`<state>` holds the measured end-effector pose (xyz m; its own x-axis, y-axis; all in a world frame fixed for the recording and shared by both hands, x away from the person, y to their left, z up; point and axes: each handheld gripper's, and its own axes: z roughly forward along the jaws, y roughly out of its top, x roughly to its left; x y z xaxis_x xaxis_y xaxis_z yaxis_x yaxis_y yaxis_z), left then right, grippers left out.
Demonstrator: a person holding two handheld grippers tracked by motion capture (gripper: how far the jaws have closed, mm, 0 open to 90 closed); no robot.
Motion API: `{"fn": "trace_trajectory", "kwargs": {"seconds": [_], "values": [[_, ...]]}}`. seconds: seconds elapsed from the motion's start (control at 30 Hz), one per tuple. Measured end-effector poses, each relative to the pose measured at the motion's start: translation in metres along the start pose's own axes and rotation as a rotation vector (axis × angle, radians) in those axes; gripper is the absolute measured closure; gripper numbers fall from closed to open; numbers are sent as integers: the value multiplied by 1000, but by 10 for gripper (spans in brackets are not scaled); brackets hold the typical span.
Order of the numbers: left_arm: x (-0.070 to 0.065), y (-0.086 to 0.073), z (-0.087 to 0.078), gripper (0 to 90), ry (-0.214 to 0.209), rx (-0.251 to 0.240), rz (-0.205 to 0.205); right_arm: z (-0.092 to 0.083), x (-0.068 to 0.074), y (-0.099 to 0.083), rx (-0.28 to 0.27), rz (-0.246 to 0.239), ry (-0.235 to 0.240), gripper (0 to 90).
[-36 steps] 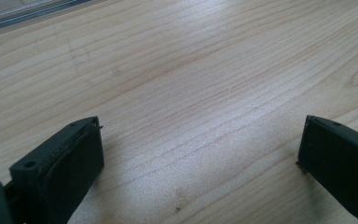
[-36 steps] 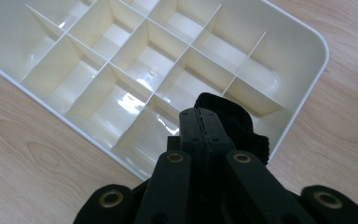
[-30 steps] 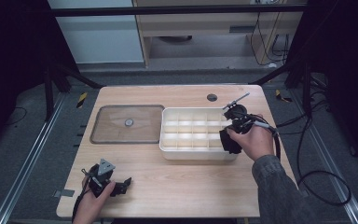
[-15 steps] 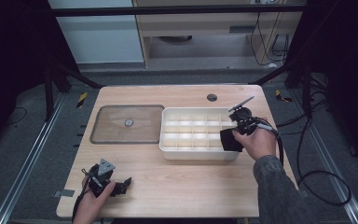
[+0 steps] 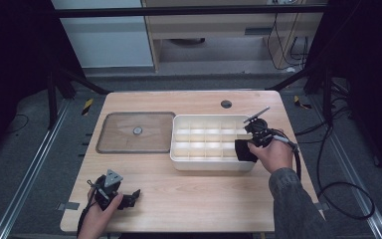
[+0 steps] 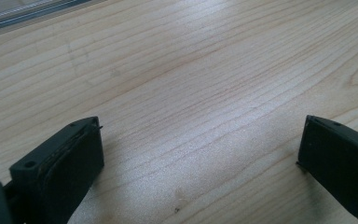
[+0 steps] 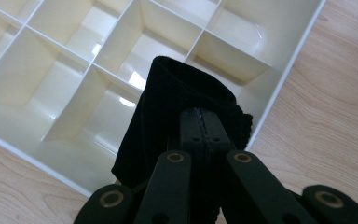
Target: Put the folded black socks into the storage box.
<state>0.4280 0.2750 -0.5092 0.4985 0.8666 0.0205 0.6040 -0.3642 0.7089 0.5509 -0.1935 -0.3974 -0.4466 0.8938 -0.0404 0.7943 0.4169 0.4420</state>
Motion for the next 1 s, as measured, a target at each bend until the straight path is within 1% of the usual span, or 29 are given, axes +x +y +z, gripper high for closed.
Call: {"fn": "trace_trajectory", "kwargs": {"seconds": [0.13,0.23,0.37,0.43,0.57,0.63,0.7,0.87,1.0], "values": [[0,0,0,0,0,-3,-3,2,1,0,4,-7,-2,900],[0,0,0,0,-1,-3,-2,3,1,-1,5,6,3,900],[0,0,0,0,-1,-2,-1,5,0,-4,1,4,5,900],[0,0,0,0,0,-2,-1,6,1,-4,3,12,5,900],[0,0,0,0,-1,-2,0,7,1,-6,1,1,9,900],[0,0,0,0,-1,-2,0,7,2,-7,3,14,11,900],[0,0,0,0,-1,-2,0,8,1,-8,-2,16,18,900],[0,0,0,0,-1,-2,1,8,2,-10,-5,12,12,900],[-1,0,0,0,-1,-1,2,9,3,-12,-9,17,19,900]]}}
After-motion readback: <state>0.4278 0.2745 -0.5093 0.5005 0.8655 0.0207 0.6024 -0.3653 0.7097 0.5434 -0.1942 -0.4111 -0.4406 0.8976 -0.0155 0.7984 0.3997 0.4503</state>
